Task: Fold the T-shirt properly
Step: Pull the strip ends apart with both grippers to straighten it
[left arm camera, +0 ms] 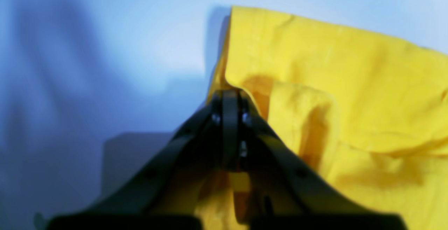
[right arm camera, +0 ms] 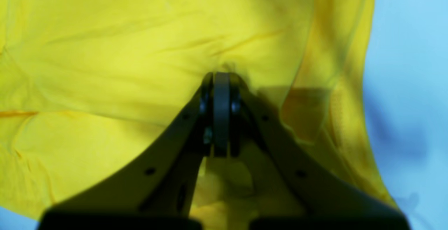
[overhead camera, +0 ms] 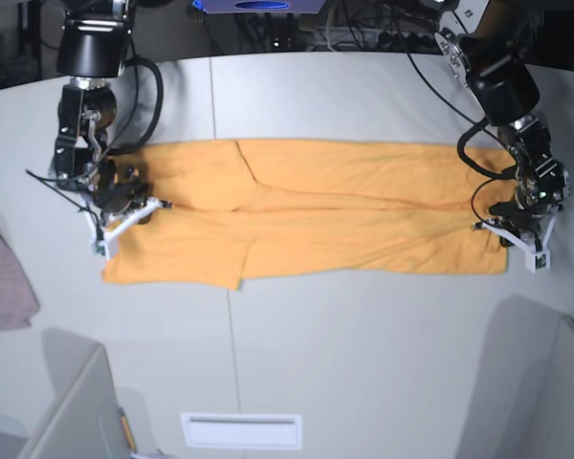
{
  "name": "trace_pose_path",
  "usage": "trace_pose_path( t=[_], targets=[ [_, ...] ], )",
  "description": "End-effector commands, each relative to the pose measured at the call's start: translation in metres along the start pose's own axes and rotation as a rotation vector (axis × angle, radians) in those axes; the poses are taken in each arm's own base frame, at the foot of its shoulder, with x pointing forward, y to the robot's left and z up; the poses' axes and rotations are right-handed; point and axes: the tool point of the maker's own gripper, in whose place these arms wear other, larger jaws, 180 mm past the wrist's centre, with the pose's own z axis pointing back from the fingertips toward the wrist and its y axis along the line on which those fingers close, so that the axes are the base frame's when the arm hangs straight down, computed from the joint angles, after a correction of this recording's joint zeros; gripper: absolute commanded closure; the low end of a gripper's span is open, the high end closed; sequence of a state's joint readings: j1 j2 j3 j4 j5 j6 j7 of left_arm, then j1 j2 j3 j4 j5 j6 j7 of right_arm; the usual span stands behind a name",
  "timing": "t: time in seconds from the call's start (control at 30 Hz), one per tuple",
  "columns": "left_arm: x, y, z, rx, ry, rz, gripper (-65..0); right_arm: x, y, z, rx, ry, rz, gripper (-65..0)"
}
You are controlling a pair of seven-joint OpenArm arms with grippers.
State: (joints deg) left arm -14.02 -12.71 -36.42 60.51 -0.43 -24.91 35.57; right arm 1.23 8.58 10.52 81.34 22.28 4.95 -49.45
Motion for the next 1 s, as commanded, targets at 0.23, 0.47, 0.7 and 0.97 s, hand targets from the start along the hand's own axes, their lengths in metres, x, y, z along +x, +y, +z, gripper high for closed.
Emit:
trace_pose_path(
  t=[0.23,0.47,0.7,0.97],
  targets=[
    [0.043,0.011,0.002,0.024,-0.055,-0.02,0.0,0.003,0.003,0.022,-0.03,-0.047,0.004,0.0],
    [0.077,0.022,0.037,0.083,-0.187,-0.094,0.0,0.051,0.028,0.064,0.008,-0.24,0.082,0.0],
    [0.055,0.035,0.076,0.027,-0.182,-0.08,0.0,0.065,0.039,0.095,0.017,-0.34,0.118,0.0],
    [0.035,0.046,0.098,-0.095,-0.272,0.033,-19.9,0.042,0.037,0.089,0.015,-0.286,0.119,0.0]
  ],
)
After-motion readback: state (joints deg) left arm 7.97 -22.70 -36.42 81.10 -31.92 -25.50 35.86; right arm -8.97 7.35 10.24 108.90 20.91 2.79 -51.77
